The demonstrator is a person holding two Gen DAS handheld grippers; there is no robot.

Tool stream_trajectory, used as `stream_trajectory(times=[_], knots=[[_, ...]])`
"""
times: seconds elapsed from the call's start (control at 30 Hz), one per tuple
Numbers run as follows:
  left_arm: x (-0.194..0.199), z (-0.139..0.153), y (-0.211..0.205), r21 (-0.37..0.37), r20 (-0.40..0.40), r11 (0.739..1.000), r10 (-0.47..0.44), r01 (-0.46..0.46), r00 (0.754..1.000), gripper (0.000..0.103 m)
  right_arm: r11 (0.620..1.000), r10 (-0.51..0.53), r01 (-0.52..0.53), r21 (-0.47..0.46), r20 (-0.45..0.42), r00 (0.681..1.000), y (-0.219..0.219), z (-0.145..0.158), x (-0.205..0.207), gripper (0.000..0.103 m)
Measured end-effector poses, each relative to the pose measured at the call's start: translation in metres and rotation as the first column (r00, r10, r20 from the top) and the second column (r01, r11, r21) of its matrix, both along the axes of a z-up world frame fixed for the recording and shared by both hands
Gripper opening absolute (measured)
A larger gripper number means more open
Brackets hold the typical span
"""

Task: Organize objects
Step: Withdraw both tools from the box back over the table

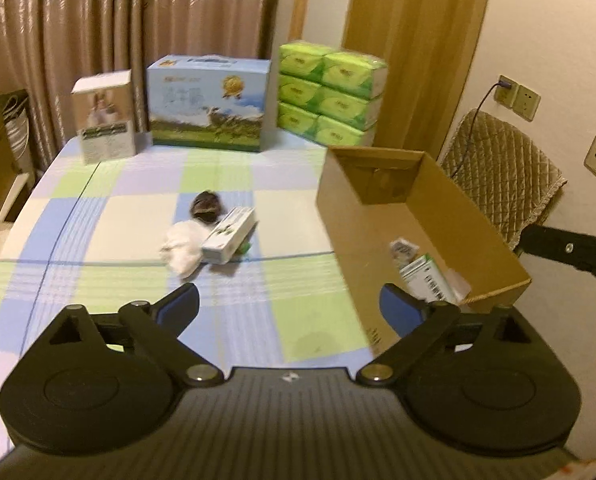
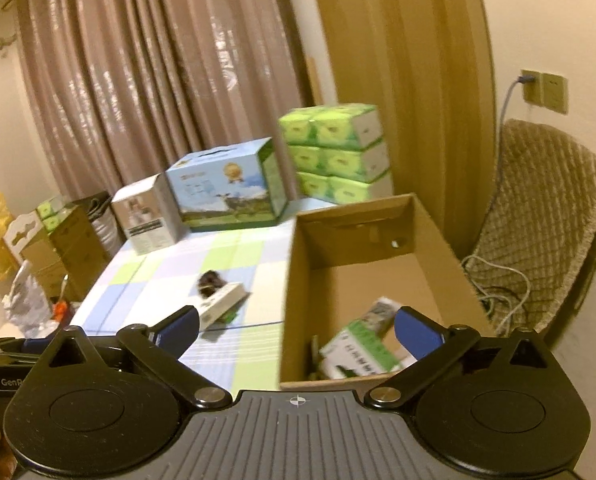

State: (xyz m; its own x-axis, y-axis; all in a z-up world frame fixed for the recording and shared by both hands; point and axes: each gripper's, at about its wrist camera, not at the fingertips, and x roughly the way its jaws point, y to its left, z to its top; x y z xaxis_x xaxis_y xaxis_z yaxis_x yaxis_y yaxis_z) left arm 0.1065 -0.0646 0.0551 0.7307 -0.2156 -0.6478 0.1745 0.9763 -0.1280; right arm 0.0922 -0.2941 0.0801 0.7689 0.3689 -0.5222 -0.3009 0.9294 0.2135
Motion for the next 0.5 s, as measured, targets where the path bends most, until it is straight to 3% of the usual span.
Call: stream_trajectory(times=[0.07, 0.5], knots=[[-0.005, -0.001, 0.016, 0.004, 0.002, 1.0, 0.025, -0.025, 1.0, 0.102, 1.0, 0.019, -0.019, -0.003, -0.003, 1.0, 0.012, -0.001, -0.004, 0.101], [-0.021, -0.013, 0.093, 0.037, -0.017, 0.982, 0.184, -0.184, 0.983, 0.102, 0.991, 0.127, -0.129, -0.039, -0.039, 0.991, 0.069, -0.019, -0.01, 0.101]])
